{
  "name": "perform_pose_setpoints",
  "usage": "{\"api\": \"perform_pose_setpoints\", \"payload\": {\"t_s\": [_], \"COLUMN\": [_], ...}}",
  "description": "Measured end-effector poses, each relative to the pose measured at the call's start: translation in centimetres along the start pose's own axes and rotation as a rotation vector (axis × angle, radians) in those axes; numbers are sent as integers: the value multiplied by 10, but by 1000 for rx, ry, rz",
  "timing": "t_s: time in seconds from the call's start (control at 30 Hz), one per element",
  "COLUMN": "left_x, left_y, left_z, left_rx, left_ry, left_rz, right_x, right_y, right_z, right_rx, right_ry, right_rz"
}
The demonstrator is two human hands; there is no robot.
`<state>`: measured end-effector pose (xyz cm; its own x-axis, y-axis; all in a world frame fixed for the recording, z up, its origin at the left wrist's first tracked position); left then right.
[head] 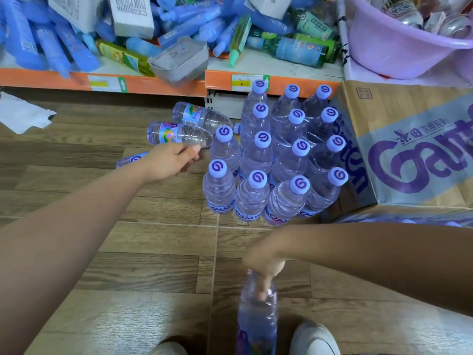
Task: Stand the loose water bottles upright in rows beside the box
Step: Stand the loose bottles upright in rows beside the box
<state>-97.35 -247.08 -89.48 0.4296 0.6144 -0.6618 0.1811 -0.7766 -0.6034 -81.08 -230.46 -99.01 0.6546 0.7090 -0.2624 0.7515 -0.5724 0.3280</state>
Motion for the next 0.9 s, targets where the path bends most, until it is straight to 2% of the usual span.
{"api": "perform_pose_setpoints", "payload": {"t_s": [0.1, 0.33, 0.5, 0.67, 0.9], "left_x": [-19, -44, -68, -89, -107], "left_y": [26, 58, 71, 83, 67], "left_z": [-2, 13, 35, 54, 62], "left_rx": [-58, -110, -128, -154, -95], "left_ry": [-62, -92, -149, -160, 7], "left_rz": [99, 196, 56, 165, 339], "right_x": [-38, -112, -167, -229, -294], "right_y": [30, 68, 65, 50, 2], "right_z": [-8, -49, -69, -77, -91], "right_rx": [-98, -251, -153, -28, 141], "right_ry": [-241, -599, -836, -1007, -1013], "right_rz": [21, 40, 55, 92, 303]}}
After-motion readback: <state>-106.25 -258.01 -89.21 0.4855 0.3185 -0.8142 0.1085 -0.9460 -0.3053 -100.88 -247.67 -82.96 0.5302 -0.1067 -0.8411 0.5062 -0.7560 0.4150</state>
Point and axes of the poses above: each hand's wrist, its own z-axis towards the middle knuckle, its own x-axis out of the palm, y = z × x, the point moved 9 cm from there along z, towards the middle knuckle, and after that the axes turned 7 degrees about y, right-handed, at the moved point
